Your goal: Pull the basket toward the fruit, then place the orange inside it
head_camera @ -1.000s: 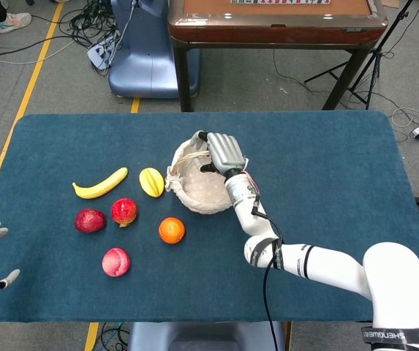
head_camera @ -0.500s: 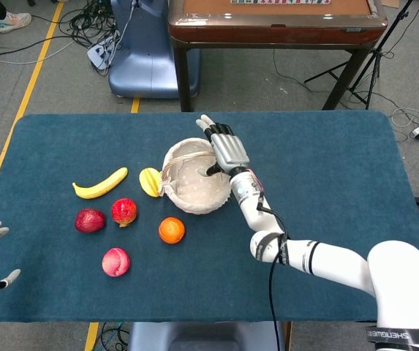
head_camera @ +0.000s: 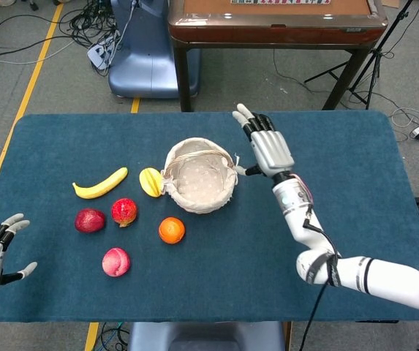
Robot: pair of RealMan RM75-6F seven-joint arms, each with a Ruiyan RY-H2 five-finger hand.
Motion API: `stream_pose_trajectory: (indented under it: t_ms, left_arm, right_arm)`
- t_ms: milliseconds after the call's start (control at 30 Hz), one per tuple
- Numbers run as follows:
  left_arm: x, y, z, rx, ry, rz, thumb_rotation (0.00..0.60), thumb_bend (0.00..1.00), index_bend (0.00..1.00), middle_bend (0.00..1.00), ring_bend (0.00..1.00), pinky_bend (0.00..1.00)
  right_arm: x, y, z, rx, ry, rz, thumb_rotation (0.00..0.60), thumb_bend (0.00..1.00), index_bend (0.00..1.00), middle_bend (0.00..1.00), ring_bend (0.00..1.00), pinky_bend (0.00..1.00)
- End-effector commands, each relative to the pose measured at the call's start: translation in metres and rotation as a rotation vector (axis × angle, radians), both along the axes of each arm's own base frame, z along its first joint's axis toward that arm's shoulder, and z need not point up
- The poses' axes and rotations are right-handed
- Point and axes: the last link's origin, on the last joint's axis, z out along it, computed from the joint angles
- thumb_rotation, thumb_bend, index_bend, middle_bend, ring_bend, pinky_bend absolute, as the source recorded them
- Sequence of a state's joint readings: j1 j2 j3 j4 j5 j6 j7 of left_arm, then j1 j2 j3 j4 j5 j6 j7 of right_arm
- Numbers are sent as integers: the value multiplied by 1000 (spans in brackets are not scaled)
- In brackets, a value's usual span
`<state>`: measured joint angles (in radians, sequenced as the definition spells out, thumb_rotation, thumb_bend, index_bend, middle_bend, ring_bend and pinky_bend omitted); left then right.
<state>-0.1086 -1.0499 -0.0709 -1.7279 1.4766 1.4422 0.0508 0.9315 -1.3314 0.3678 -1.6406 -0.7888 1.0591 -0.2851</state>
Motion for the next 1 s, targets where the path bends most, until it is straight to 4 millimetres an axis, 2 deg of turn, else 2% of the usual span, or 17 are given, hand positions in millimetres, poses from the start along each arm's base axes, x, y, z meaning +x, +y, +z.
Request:
stream_pose_trajectory:
  t_ms: [33, 200, 400, 700, 1000]
  left_arm:
    - [9, 12, -5, -62, -18, -76, 600, 149, 272, 157, 214, 203]
    - [31, 34, -17, -170, -32, -243, 600, 148, 274, 157, 215, 203]
    - [63, 62, -42, -318, -44, -453, 600, 148, 280, 157, 215, 203]
    - [105, 94, -86, -495, -13, -653, 600, 148, 289, 162, 215, 203]
    - [120, 117, -128, -551, 87, -672, 600, 148, 231, 163, 214, 203]
  right_arm:
    - [-37, 26, 28, -60, 40, -8, 600, 125, 0, 0, 0, 101]
    - [-77, 53, 60, -126, 70, -47, 600, 150, 0, 0, 0, 114]
    - [-114, 82, 94, -199, 81, -100, 600, 153, 0, 0, 0, 121]
    - [-152, 114, 125, -258, 86, -183, 600, 154, 0, 0, 5, 126]
    - [-171, 132, 141, -304, 69, -230, 600, 155, 0, 0, 5, 126]
